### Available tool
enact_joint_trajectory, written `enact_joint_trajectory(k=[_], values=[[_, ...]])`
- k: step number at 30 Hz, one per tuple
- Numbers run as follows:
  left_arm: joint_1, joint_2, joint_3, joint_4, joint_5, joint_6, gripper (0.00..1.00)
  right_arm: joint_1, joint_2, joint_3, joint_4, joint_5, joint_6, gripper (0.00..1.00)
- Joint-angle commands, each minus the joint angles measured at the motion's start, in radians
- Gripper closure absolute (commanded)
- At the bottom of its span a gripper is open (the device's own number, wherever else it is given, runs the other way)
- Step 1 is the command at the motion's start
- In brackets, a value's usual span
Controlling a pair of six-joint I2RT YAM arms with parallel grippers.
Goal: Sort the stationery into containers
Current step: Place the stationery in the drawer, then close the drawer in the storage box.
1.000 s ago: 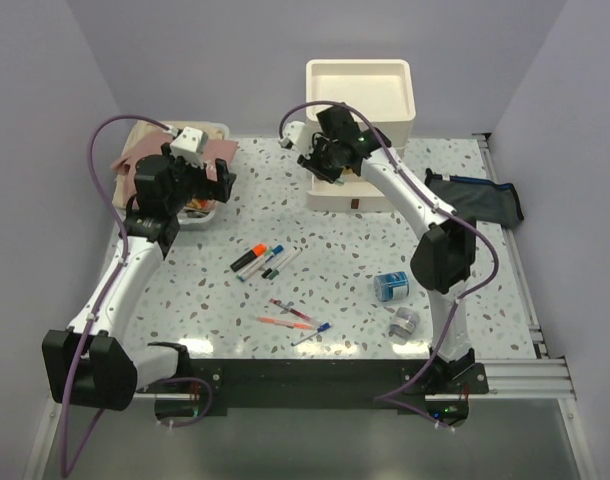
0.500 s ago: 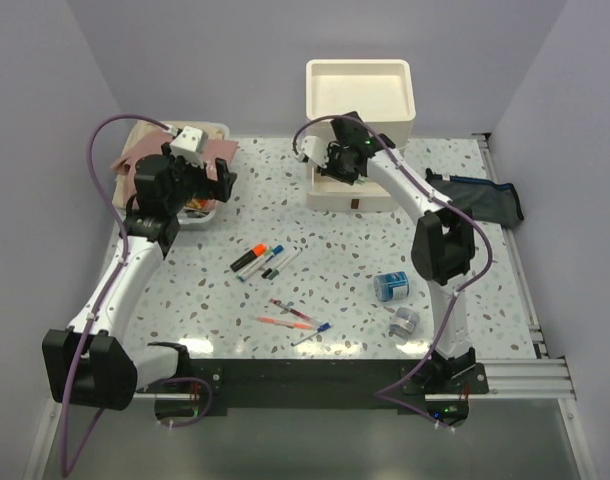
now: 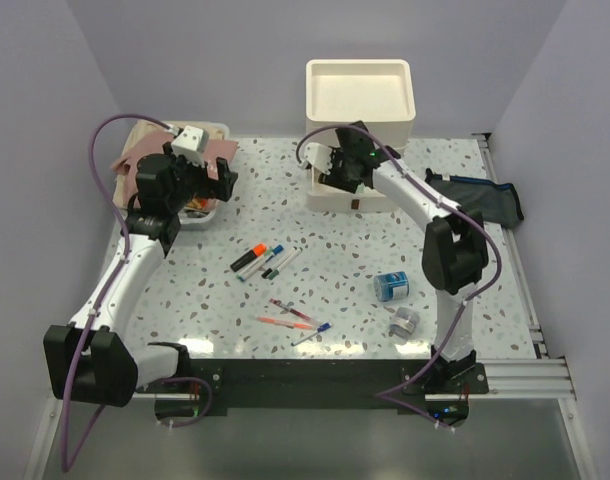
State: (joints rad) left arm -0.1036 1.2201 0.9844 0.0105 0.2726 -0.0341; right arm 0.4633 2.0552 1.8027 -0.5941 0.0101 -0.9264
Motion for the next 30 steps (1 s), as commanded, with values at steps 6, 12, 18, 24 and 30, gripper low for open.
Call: enact_joint_trajectory(k=[6, 12, 18, 24, 30], values=[[0.007, -0.005, 0.02, 0.068, 0.025, -0.024, 0.0, -0.011, -0.113, -0.072, -0.078, -0.114, 0.101, 1.0], [0.007, -0.002, 0.019, 0.065, 0.027, -0.026, 0.0, -0.017, -0.081, -0.089, -0.107, -0.134, 0.115, 1.0], [0.007, 0.009, 0.02, 0.063, 0.023, -0.024, 0.0, -0.022, -0.024, -0.043, -0.107, -0.119, 0.12, 1.0], [0.008, 0.021, 0.02, 0.062, 0.02, -0.024, 0.0, -0.029, 0.043, 0.015, -0.124, -0.111, 0.124, 1.0], [0.008, 0.035, 0.026, 0.059, 0.019, -0.021, 0.0, -0.037, 0.065, 0.041, -0.064, -0.061, 0.127, 1.0]])
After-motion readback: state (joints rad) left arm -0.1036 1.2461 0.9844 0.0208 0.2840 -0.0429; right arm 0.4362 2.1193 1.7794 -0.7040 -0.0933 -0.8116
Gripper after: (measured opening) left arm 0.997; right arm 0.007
